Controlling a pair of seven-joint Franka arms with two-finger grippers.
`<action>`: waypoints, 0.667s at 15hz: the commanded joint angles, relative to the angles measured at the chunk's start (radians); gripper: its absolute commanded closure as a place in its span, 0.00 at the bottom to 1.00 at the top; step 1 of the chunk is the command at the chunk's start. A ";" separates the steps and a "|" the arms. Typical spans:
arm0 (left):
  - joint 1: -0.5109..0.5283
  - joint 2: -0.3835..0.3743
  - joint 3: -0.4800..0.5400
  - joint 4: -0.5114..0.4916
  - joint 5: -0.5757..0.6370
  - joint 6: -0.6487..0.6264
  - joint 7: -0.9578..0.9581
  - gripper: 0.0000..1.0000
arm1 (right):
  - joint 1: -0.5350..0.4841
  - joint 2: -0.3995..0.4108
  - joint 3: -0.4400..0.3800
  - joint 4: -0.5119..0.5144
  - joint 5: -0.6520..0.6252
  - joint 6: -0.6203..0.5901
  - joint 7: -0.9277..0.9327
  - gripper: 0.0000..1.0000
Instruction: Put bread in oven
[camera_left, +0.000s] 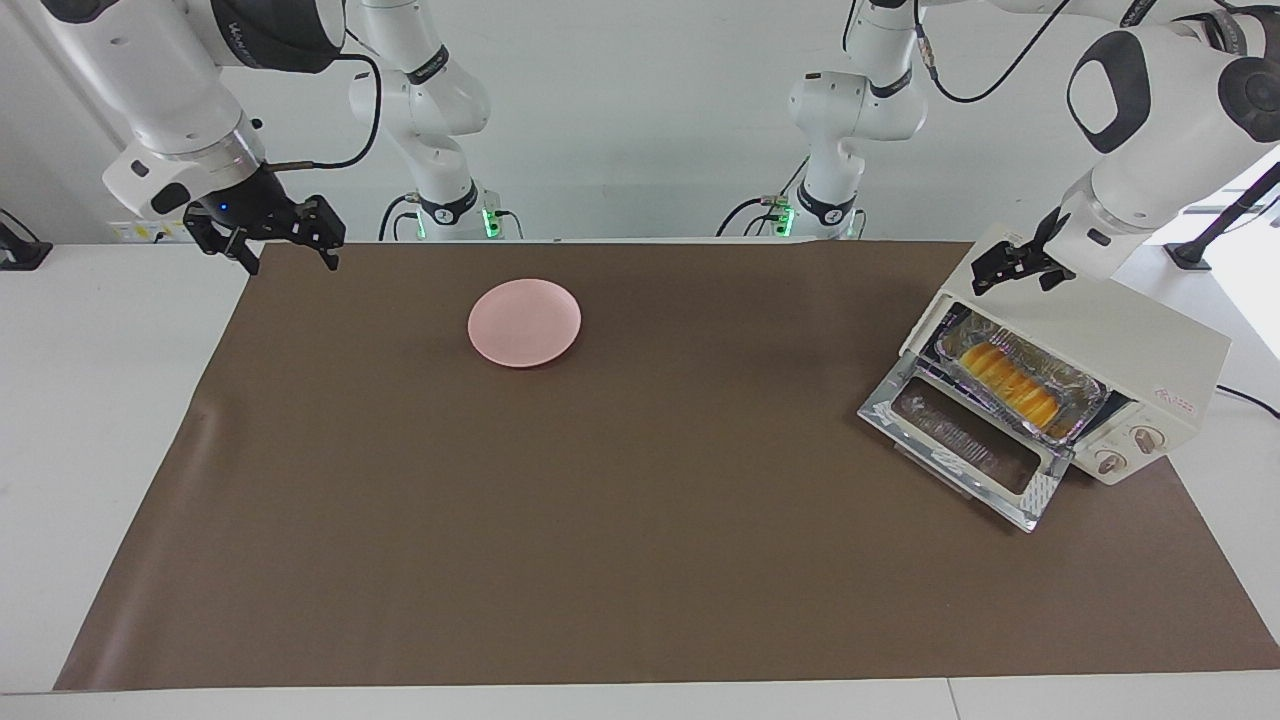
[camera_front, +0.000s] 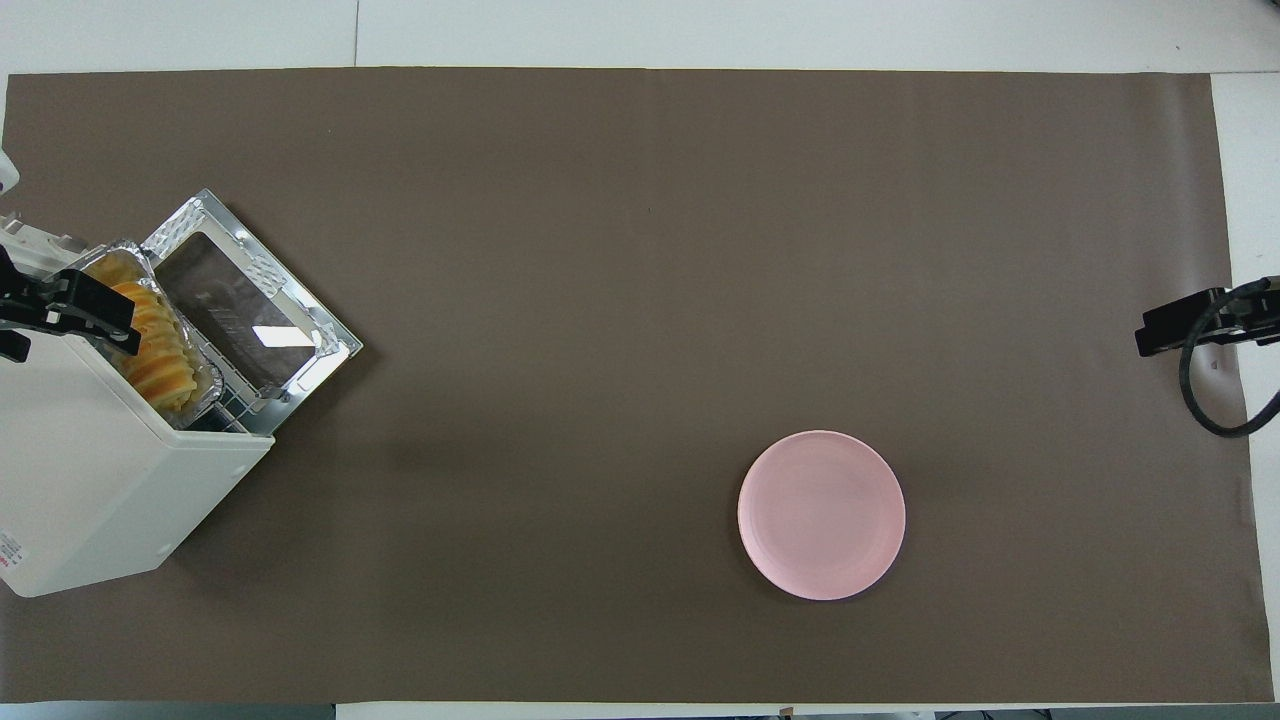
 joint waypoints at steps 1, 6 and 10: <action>0.119 -0.055 -0.123 -0.080 -0.011 0.024 0.020 0.00 | -0.005 -0.019 0.006 -0.021 0.001 0.001 0.002 0.00; 0.127 -0.085 -0.137 -0.105 -0.008 0.029 0.020 0.00 | -0.005 -0.019 0.006 -0.021 0.001 0.001 0.002 0.00; 0.127 -0.126 -0.140 -0.143 -0.005 0.035 0.018 0.00 | -0.005 -0.019 0.006 -0.021 0.001 0.001 0.002 0.00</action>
